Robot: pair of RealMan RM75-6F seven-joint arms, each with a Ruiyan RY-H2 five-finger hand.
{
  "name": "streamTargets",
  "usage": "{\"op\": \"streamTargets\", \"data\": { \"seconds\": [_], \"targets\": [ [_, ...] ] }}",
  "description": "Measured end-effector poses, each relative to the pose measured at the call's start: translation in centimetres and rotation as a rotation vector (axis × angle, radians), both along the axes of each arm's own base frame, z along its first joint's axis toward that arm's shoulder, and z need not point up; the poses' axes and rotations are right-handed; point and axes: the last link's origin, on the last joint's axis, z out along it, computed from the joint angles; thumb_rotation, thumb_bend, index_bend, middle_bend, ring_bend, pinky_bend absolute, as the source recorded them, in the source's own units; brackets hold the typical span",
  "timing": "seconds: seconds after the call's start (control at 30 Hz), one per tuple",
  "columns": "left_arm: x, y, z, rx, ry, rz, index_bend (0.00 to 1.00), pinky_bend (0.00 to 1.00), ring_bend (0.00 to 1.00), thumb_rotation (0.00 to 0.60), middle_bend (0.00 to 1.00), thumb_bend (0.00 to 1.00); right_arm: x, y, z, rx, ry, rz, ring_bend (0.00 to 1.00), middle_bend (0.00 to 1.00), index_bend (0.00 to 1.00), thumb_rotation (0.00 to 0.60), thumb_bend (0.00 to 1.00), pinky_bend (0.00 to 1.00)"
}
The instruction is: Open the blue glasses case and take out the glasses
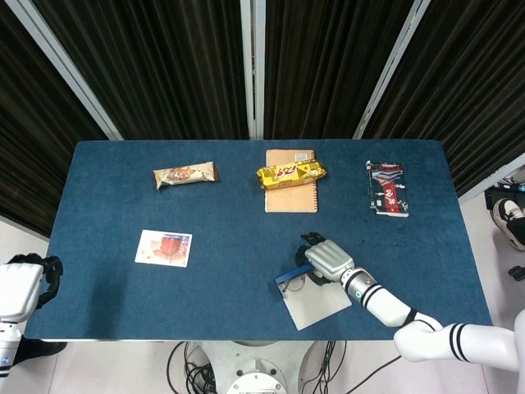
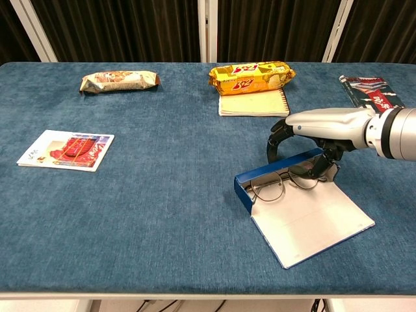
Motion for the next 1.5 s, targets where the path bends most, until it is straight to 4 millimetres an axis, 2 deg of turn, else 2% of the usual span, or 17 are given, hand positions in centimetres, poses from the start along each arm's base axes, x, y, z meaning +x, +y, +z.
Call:
{"op": "streamTargets", "data": {
  "seconds": [0.43, 0.6, 0.77, 1.1, 1.23, 1.5],
  "targets": [
    [0.0, 0.0, 0.0, 0.0, 0.001, 0.0, 0.67, 0.45, 0.45, 0.6, 0.63, 0.58, 0.3, -0.2, -0.2, -0.024, -0.011, 0.003, 0.0, 0.31, 0.6, 0.6, 0.48, 0.0],
    [0.0, 0.0, 0.0, 0.0, 0.002, 0.0, 0.67, 0.45, 0.45, 0.6, 0.63, 0.58, 1.1, -0.9, -0.3, -0.064, -0.041, 0.011, 0.0, 0.32, 0.67, 0.6, 0.48, 0.0],
    [0.0, 0.0, 0.0, 0.001, 0.002, 0.0, 0.67, 0.45, 0.45, 0.6, 0.63, 0.58, 2.3, -2.4, -0.9, -0.119, -0.076, 0.014, 0.0, 0.32, 0.69, 0.6, 0.48, 0.0],
    [0.0, 0.0, 0.0, 0.0, -0.003, -0.001, 0.67, 0.45, 0.45, 0.6, 0.63, 0.58, 4.3, -5.1, -4.2, -0.327, -0.157, 0.044, 0.0, 0.32, 0.7, 0.6, 0.48, 0.0],
    [0.0, 0.0, 0.0, -0.002, -0.006, -0.001, 0.67, 0.45, 0.45, 0.6, 0.63, 0.58, 4.6, -5.3, -5.0, -0.405, -0.184, 0.069, 0.0, 0.32, 0.7, 0.6, 0.48, 0.0],
    [0.0, 0.0, 0.0, -0.002, -0.006, -0.002, 0.67, 0.45, 0.45, 0.6, 0.63, 0.58, 4.4, -5.5, -5.0, -0.466, -0.237, 0.085, 0.0, 0.32, 0.7, 0.6, 0.48, 0.0]
  ]
}}
